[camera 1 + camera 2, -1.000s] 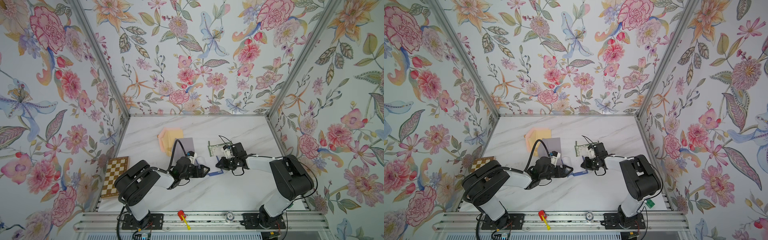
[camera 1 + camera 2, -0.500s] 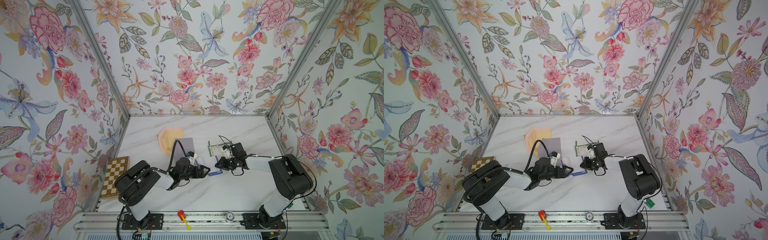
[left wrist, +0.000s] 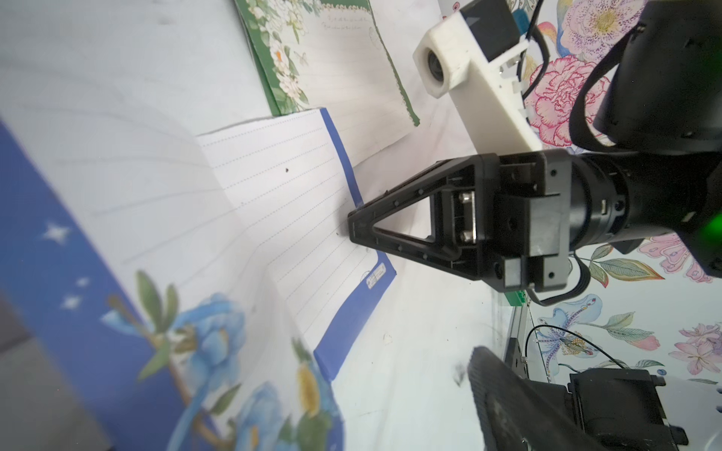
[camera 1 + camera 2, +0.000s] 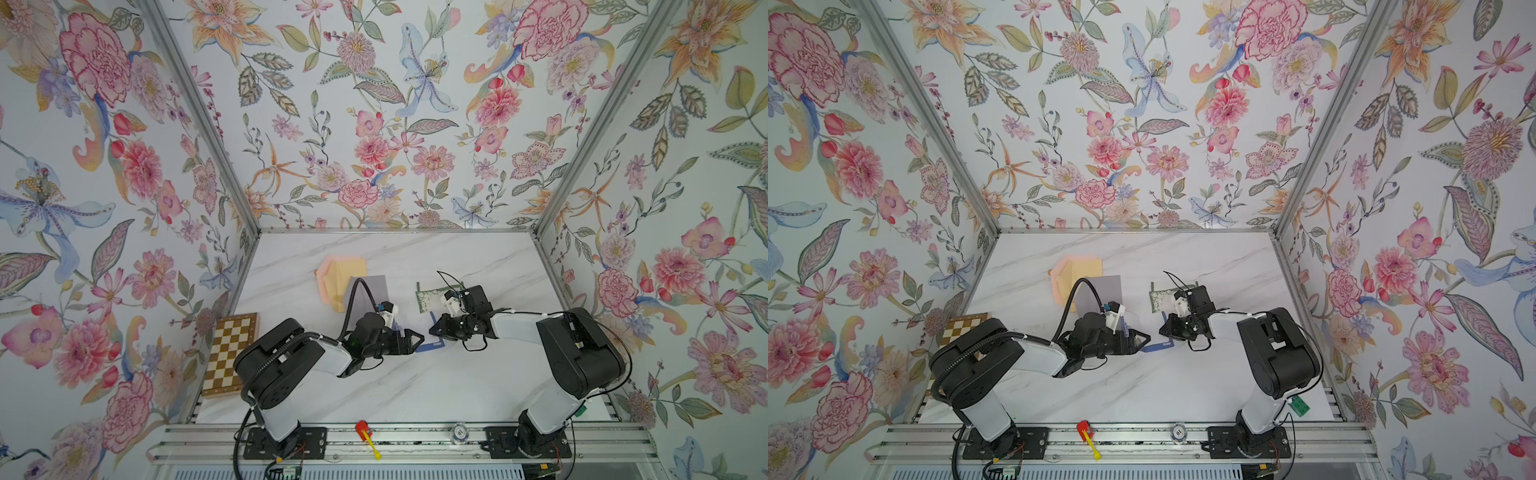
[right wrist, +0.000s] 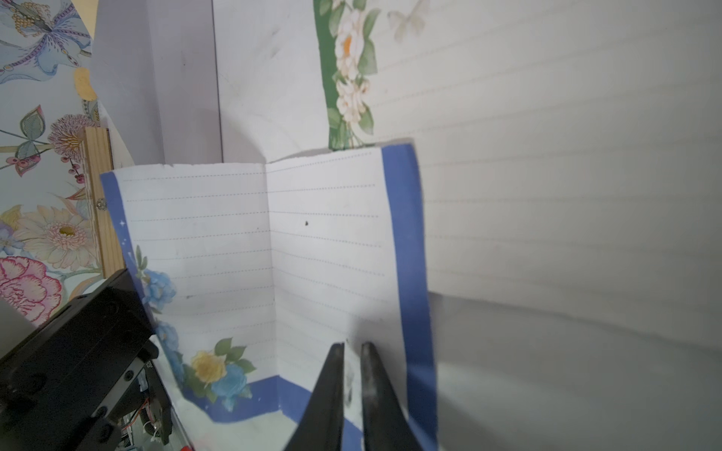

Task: Fold the letter paper in half and place it into the envelope
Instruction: Fold the letter paper at the center of the board.

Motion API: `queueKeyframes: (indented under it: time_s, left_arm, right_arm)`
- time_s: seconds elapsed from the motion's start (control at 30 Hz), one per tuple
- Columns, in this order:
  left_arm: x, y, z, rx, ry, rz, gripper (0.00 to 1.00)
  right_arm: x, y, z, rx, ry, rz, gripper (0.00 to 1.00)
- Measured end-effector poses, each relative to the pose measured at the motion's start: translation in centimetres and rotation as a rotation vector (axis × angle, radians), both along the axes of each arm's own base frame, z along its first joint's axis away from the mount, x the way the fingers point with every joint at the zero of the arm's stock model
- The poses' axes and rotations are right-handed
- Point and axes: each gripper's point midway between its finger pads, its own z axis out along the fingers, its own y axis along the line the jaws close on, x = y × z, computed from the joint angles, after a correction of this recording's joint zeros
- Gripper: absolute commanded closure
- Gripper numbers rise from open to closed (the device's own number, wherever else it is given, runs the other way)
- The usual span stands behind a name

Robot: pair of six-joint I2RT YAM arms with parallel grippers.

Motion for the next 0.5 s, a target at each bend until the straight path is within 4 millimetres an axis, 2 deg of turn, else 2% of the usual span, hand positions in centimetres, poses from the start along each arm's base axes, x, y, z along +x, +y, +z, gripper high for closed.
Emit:
queueKeyframes:
  time_s: [0.2, 0.37, 0.5]
  left_arm:
    - [0.5, -0.6, 0.6, 0.007, -0.020, -0.013, 0.14]
    - [0.3, -0.2, 0.0, 0.036, -0.001, -0.009, 0.17]
    - [0.2, 0.5, -0.4, 0.081, 0.003, 0.006, 0.30]
  right_arm:
    - [0.0, 0.1, 0.0, 0.007, 0.003, 0.002, 0.85]
    - [0.0, 0.1, 0.0, 0.007, 0.002, 0.002, 0.85]
    - [0.0, 0.1, -0.1, 0.008, 0.006, 0.003, 0.85]
